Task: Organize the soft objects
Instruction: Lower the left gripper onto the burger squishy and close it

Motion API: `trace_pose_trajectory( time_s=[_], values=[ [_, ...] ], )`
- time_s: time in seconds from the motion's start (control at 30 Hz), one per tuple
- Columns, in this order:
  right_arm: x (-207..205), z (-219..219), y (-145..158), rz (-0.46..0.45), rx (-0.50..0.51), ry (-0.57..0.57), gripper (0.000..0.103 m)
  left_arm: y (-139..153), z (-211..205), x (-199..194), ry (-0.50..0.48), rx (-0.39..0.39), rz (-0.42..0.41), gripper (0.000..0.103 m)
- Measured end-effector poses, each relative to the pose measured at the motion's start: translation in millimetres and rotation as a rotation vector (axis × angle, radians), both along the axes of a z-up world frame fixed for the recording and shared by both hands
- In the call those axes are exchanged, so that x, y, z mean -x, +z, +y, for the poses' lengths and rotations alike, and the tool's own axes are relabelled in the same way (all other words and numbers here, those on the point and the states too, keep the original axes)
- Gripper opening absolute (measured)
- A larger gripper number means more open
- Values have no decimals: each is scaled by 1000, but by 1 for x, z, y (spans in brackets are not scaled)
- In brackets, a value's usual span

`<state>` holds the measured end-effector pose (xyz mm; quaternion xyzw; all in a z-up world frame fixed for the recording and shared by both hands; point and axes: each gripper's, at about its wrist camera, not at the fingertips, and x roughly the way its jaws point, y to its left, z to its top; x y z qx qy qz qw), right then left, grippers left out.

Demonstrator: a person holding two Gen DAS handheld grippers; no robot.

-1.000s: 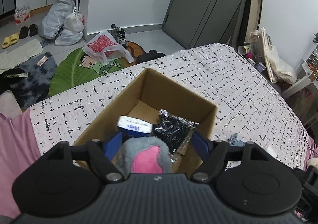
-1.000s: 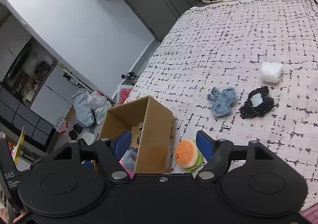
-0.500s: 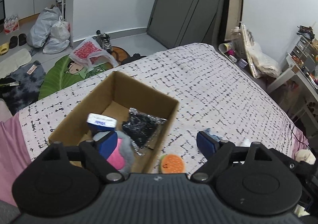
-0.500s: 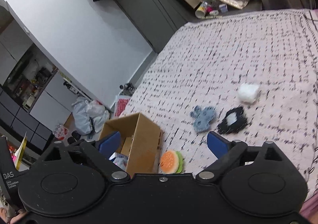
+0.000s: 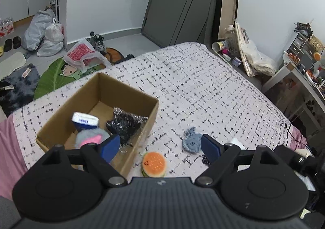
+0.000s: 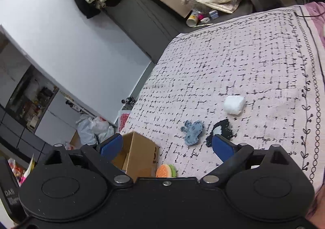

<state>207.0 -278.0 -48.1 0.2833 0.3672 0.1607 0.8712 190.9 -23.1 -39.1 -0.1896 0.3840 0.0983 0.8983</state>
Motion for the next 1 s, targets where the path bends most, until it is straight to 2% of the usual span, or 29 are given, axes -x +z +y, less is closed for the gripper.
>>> trace_pose_trajectory(
  time_s=[0.23, 0.7, 1.0],
  values=[
    [-3, -16, -3, 4, -23, -35, 95, -12, -13, -1, 25, 17, 42, 86],
    [-19, -34, -43, 101, -79, -80, 94, -53, -35, -13, 128, 59, 124, 85],
    [-36, -31, -67, 149, -105, -89, 87, -83, -44, -21, 186, 52, 159, 85]
  ],
)
